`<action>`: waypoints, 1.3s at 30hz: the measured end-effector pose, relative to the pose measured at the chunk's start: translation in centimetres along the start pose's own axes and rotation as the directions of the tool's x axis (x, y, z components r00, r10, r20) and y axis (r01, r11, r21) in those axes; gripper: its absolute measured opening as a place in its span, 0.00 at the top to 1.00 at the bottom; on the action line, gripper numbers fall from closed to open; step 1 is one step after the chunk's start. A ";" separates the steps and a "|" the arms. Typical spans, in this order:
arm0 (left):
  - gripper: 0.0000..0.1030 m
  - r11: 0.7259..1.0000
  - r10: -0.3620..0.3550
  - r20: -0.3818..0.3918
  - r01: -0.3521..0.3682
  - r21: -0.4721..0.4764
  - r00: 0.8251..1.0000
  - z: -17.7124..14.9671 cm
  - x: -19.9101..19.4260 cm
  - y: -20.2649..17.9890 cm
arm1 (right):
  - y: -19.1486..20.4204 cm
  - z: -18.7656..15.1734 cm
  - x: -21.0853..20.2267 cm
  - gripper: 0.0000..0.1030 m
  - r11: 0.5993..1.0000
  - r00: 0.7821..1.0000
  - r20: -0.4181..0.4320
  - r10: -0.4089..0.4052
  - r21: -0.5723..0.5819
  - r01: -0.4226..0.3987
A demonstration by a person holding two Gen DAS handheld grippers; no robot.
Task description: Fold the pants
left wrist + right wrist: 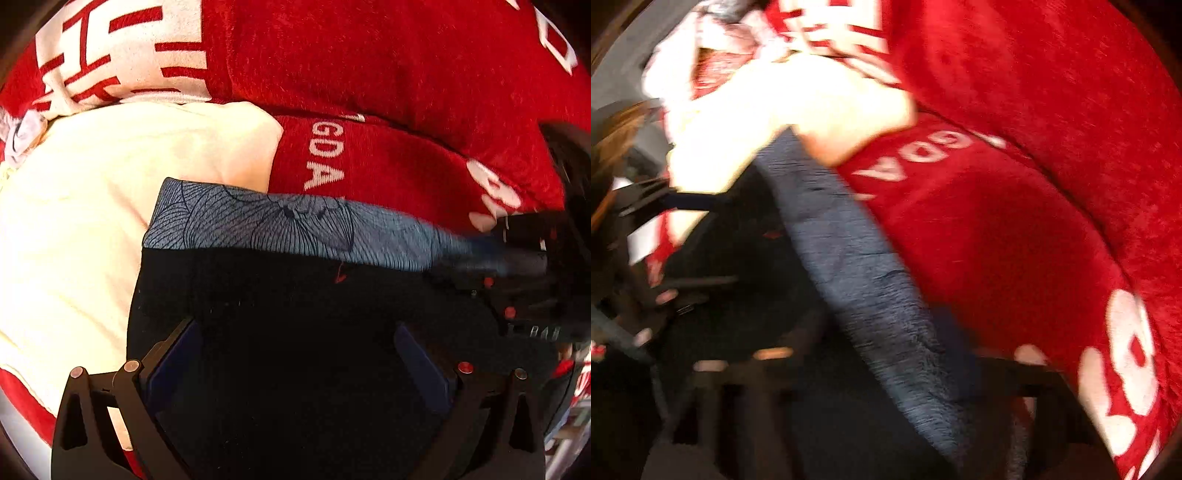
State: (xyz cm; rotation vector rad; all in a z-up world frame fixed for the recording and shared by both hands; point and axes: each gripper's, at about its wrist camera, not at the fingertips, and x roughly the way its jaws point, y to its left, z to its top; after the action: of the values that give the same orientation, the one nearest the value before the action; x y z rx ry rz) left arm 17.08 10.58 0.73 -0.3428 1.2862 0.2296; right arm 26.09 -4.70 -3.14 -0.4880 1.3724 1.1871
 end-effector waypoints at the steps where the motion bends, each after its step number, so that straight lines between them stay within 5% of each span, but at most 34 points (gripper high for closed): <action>1: 0.00 1.000 -0.009 -0.006 0.009 -0.015 1.000 0.4 0.0 0.1 | 0.6 -0.1 -0.1 0.74 0.999 1.000 0.000 -0.031 -0.021 0.031; 3: 0.00 0.999 -0.020 -0.022 0.019 -0.047 1.000 1.1 0.0 0.4 | 1.7 -0.2 -0.4 0.87 0.992 0.994 0.017 -0.112 -0.057 0.113; 9: 0.00 0.975 -0.122 -0.032 0.114 -0.189 0.992 3.6 -0.2 1.3 | 5.9 -1.7 -2.3 0.89 0.948 0.948 0.143 -0.283 -0.109 0.299; 13: 0.00 0.941 -0.118 -0.064 0.091 -0.327 0.991 5.0 1.0 1.7 | 7.5 -3.0 -2.8 0.91 0.914 0.911 0.203 -0.360 -0.119 0.388; 17: 0.03 0.952 -0.057 -0.104 0.023 -0.306 0.993 5.0 2.4 0.5 | 8.6 -3.1 -2.7 0.93 0.894 0.886 0.231 -0.402 -0.114 0.434; 20: 0.48 0.958 -0.034 -0.090 0.007 -0.286 0.995 4.4 2.6 -0.2 | 9.1 -3.1 -2.2 0.94 0.884 0.881 0.223 -0.418 -0.127 0.451; 21: 0.74 0.961 -0.058 -0.061 0.039 -0.275 0.996 4.2 1.9 -0.5 | 9.2 -3.2 -2.0 0.94 0.877 0.877 0.221 -0.427 -0.133 0.461; 23: 0.87 0.963 -0.069 -0.046 0.055 -0.265 0.997 3.6 0.8 -0.7 | 9.3 -3.3 -1.7 0.94 0.876 0.875 0.216 -0.433 -0.131 0.465; 27: 0.91 0.960 -0.109 0.014 0.109 -0.260 0.994 2.2 -1.3 -0.1 | 9.4 -3.4 -2.1 0.93 0.872 0.868 0.211 -0.449 -0.107 0.477; 28: 0.91 0.960 -0.111 0.026 0.114 -0.257 0.993 1.9 -1.8 0.0 | 9.3 -3.3 -2.2 0.90 0.868 0.864 0.212 -0.457 -0.106 0.485; 29: 0.91 0.962 -0.105 0.035 0.110 -0.250 0.994 1.6 -2.2 0.0 | 9.6 -4.2 -2.8 0.74 0.864 0.860 0.210 -0.465 -0.106 0.492; 30: 0.91 0.964 -0.099 0.038 0.105 -0.245 0.994 1.4 -2.4 -0.1 | 9.3 -4.1 -2.6 0.39 0.861 0.860 0.196 -0.471 -0.109 0.497; 32: 0.91 0.965 -0.088 0.035 0.094 -0.245 0.995 0.7 -3.0 -0.4 | 8.6 -4.0 -1.8 0.17 0.845 0.847 0.193 -0.495 -0.118 0.521; 34: 0.91 0.967 -0.080 0.039 0.087 -0.239 0.996 0.4 -3.3 -0.5 | 7.6 -3.7 -0.7 0.25 0.863 0.868 0.138 -0.478 -0.110 0.493; 35: 0.91 0.968 -0.079 0.039 0.086 -0.236 0.996 0.4 -3.4 -0.4 | 6.8 -3.5 -0.4 0.60 0.879 0.881 0.106 -0.461 -0.085 0.470; 36: 0.91 0.968 -0.081 0.037 0.088 -0.235 0.996 0.1 -3.6 -0.4 | 6.1 -3.3 -0.5 0.73 0.900 0.900 0.076 -0.429 -0.044 0.433; 39: 0.91 0.968 -0.092 0.058 0.103 -0.228 0.994 -0.5 -4.5 -0.1 | 6.8 -4.0 -2.5 0.82 0.916 0.910 0.123 -0.396 -0.009 0.400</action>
State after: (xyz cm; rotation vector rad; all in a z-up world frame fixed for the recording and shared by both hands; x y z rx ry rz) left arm 15.48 10.43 4.95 -0.5952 1.1952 0.3030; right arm 18.98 -6.32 0.68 -0.6756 1.0860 0.8875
